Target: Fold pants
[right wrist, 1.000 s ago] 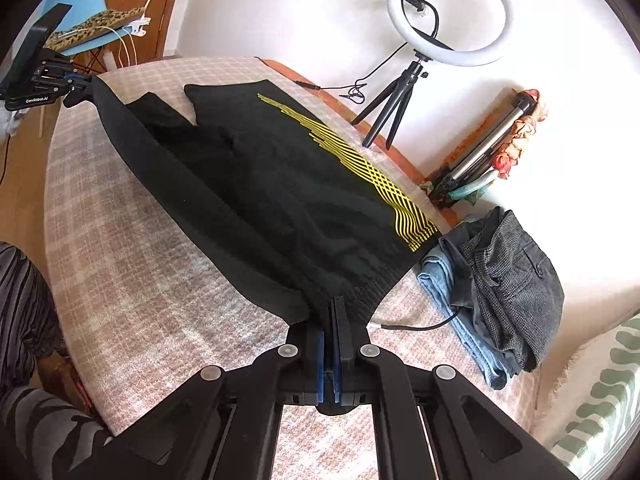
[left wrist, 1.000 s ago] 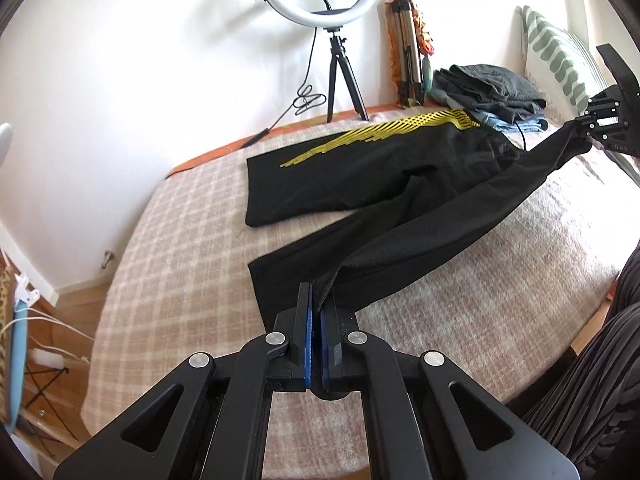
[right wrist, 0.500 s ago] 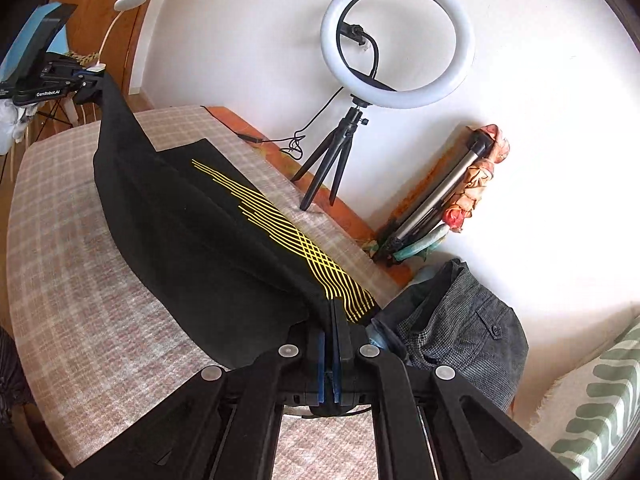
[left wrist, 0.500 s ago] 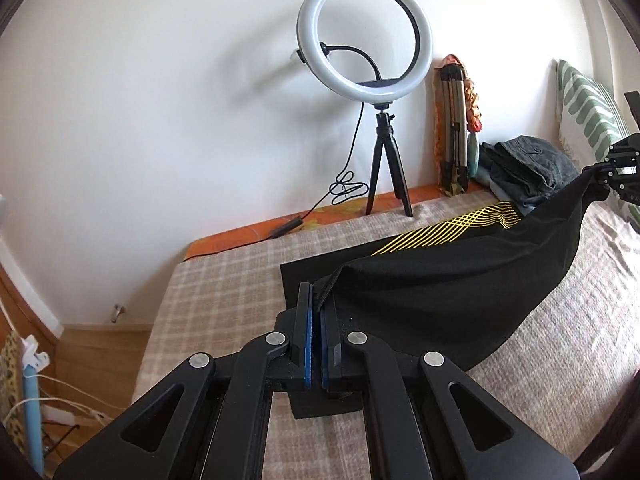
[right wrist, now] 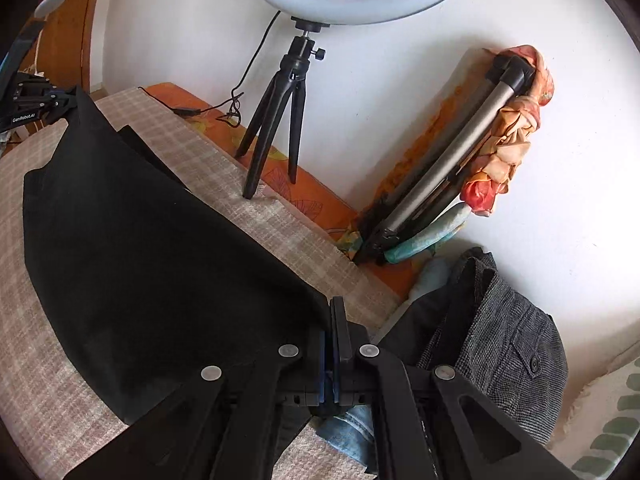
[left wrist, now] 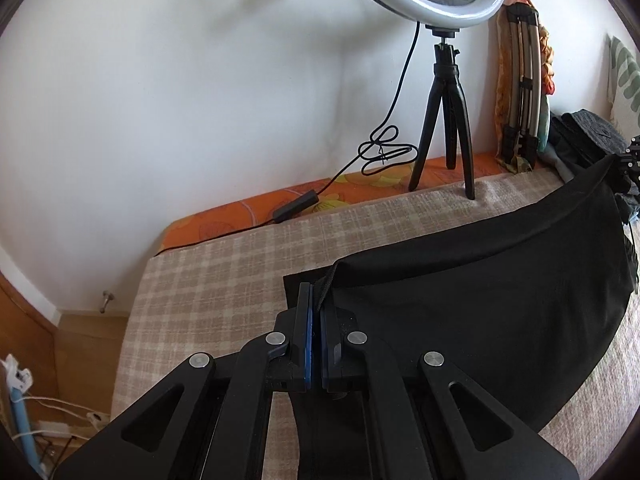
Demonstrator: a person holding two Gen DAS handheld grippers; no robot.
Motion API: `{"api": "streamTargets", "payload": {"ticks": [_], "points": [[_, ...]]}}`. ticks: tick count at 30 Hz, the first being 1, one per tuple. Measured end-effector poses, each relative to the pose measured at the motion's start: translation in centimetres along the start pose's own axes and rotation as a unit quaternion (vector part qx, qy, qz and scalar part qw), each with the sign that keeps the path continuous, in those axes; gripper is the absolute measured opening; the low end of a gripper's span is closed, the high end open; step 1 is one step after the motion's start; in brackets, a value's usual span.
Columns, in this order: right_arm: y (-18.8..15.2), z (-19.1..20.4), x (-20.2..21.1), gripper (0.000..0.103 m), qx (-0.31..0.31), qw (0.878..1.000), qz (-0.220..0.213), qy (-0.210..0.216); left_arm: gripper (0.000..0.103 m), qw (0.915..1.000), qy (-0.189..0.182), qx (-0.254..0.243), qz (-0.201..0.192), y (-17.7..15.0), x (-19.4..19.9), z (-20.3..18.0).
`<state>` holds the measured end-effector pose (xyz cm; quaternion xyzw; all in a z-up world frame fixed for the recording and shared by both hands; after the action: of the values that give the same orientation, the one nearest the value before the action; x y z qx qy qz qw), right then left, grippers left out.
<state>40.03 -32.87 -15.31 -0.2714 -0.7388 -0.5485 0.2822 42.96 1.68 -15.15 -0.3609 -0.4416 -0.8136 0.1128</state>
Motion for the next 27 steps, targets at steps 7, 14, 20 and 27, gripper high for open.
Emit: {"api": "streamTargets", "payload": {"ticks": [7, 14, 20, 27], "points": [[-1.0, -0.4, -7.4, 0.000, -0.006, 0.998, 0.060, -0.004, 0.002, 0.9978, -0.007, -0.024, 0.062, -0.7, -6.4, -1.2], [-1.8, -0.2, -10.8, 0.000, -0.010, 0.995, 0.097, 0.009, 0.002, 0.9951, -0.016, -0.027, 0.093, -1.5, -9.4, -1.7], [-1.7, -0.8, -11.8, 0.029, -0.046, 0.990, 0.133, 0.024, 0.015, 0.9938, -0.016, 0.004, 0.110, -1.3, -9.9, -0.6], [-0.9, -4.9, -10.1, 0.046, -0.125, 0.985, 0.114, 0.024, 0.049, 0.9914, 0.024, 0.070, 0.108, -1.7, -8.6, 4.0]]}}
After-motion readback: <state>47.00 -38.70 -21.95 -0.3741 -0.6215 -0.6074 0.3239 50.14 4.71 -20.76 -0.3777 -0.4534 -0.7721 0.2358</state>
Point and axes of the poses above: each gripper's, at about its wrist camera, not at the fingertips, and x roughly against the way its jaws point, z to its left, y to its top, the point moved 6 cm from there along -x, roughly the way its jaws point, and after that the axes turned 13 degrees about -x, right-handed, at the moved point
